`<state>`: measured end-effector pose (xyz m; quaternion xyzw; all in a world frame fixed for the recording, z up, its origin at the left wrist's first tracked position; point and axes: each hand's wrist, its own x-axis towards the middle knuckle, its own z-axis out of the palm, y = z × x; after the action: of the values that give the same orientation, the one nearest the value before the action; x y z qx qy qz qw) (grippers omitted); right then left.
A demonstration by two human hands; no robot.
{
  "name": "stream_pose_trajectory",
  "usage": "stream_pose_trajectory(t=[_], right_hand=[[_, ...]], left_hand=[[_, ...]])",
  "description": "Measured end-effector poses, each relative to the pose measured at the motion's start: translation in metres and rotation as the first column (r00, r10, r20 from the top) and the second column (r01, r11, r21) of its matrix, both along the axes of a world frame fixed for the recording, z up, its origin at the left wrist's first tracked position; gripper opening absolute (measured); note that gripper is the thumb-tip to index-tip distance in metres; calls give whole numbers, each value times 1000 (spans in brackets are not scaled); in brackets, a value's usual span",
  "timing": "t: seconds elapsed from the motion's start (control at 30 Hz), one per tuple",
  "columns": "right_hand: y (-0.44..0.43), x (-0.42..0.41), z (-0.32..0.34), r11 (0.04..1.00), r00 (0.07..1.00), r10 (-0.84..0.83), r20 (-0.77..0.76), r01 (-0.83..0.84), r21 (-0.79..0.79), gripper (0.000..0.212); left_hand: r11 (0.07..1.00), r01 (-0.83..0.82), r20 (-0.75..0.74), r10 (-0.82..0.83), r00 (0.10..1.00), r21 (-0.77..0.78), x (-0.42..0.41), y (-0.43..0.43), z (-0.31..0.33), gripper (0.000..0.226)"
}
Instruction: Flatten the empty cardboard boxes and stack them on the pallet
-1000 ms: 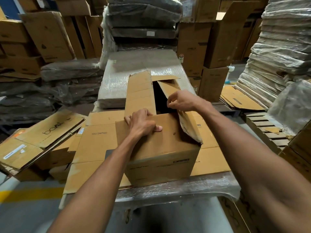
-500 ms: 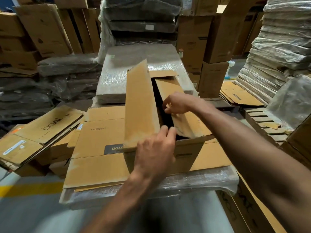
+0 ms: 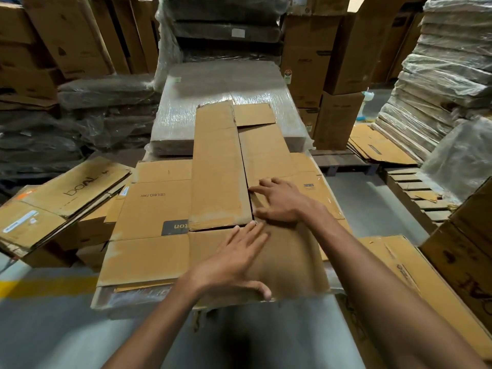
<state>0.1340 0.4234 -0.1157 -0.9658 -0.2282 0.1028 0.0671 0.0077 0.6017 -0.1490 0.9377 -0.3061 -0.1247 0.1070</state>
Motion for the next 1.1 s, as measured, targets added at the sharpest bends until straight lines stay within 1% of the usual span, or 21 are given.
stream_pose_trajectory(t=[0.1,0.17,0.23,0.3,0.4,0.43,0.53,0.63,0.73,0.83,0.9,0.97,1.03,1.1], right_hand=[[-5,-24,-22,989,995,-9,99,-6,151,61],[-12,-33,-29,970,988,-26,150,-11,243,60],[-19,-41,-33,961,983,-18,180,-33,273,64],[-23,-47,-38,970,979,6,202,-55,235,69],[-25,-49,-50,996,957,51,286,-68,53,77],[-24,-49,-53,998,949,52,312,-60,18,78],[-21,-48,-58,999,942,47,331,-48,-4,79],[-20,-48,-57,999,941,41,335,-43,-2,79],[-21,-49,-57,999,941,42,336,-49,14,81],[-21,-49,-59,997,941,29,338,-53,62,85],[-20,-49,-60,996,945,20,325,-46,72,87],[-21,-48,-60,996,947,2,322,-32,87,87],[-23,-48,-60,994,945,-17,328,-21,112,88],[-23,-49,-60,991,945,-27,327,-17,130,89]], left_hand=[[981,-79,249,123,961,-177,0,2,-19,90],[976,-94,362,161,918,-194,5,3,-27,84],[975,-143,419,202,886,-168,16,6,-36,82],[966,-209,440,256,861,-154,26,8,-38,81],[963,-251,478,269,836,-104,35,6,-37,79],[963,-257,483,265,834,-84,36,5,-37,79],[958,-283,483,269,834,-44,40,4,-34,82],[961,-274,499,218,839,41,47,9,-29,80],[979,-164,526,76,847,122,56,16,-20,73],[990,-37,561,-45,827,134,63,23,-3,64],[992,-18,611,-62,789,125,62,27,15,60],[997,-63,693,17,720,42,56,31,38,55],[982,-153,763,185,620,-113,46,39,61,45],[930,-285,778,353,520,-232,32,56,74,33]])
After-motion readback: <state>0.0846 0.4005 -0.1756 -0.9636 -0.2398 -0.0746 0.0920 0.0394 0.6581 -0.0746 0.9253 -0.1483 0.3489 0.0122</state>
